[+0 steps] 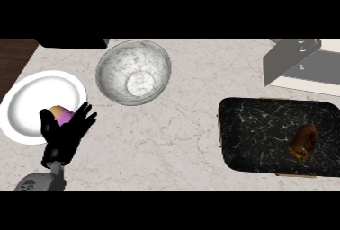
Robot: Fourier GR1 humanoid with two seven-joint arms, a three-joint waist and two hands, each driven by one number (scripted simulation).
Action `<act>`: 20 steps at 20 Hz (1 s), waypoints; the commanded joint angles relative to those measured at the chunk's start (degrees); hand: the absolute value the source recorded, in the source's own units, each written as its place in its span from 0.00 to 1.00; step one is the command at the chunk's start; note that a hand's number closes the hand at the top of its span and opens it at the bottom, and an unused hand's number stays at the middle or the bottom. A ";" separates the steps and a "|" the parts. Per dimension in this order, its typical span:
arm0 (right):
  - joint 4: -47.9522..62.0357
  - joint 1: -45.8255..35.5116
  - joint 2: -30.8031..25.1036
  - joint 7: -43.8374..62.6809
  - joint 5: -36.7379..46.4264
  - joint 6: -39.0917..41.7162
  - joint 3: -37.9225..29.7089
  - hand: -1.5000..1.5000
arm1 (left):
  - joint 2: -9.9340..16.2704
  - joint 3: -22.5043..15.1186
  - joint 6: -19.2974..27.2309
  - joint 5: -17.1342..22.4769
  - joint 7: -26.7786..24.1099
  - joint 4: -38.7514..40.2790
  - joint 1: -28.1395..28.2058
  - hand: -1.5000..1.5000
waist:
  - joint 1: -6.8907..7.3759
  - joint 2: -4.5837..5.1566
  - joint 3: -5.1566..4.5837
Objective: Pick the croissant from the tray and place it in the tiered shelf
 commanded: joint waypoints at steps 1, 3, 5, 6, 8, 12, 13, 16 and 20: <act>6.20 -2.19 1.05 -5.80 1.83 -1.90 -0.52 1.00 | -0.35 0.42 0.65 -0.63 2.23 2.31 -1.40 0.50 | -0.41 0.12 -0.08; 8.51 -5.96 0.88 -6.09 2.34 -0.63 -0.53 1.00 | 0.30 1.26 -0.31 -0.02 0.57 0.69 0.88 0.50 | 0.33 0.21 -0.08; 8.09 -2.94 2.13 -8.46 2.64 -1.18 -0.57 1.00 | -1.51 0.63 0.47 -1.36 -0.95 2.68 0.65 0.50 | -0.84 -0.07 -0.11; 10.00 -4.77 2.07 -8.75 3.61 -1.45 -0.22 1.00 | -0.56 0.58 -1.54 0.11 -0.42 -0.85 3.04 0.50 | -0.07 0.03 -0.08; 11.04 -7.15 0.15 -7.39 3.96 1.14 -0.52 1.00 | -0.78 0.31 -0.46 -1.17 0.34 -0.63 2.15 0.50 | -0.41 -0.05 -0.10; 12.91 -7.35 0.42 -9.72 7.65 -1.24 1.47 1.00 | -1.41 0.08 -0.26 -2.56 -0.48 1.76 0.55 0.50 | -0.28 0.15 -0.09; 13.91 -7.57 -0.11 -7.47 2.38 -0.74 -3.68 1.00 | -0.31 2.01 -0.75 -0.73 0.58 1.13 -0.06 0.50 | -0.64 -0.02 -0.08; 15.14 -7.26 1.28 -6.00 -1.45 -3.24 -7.87 0.00 | 0.88 3.56 -3.18 0.30 -2.12 3.31 1.60 0.50 | -0.86 -0.04 -0.10; 17.47 -10.84 -0.30 -3.51 -4.25 0.21 -10.97 0.00 | -1.21 1.79 -0.11 -1.84 -0.04 1.79 0.36 0.50 | -0.45 0.06 -0.06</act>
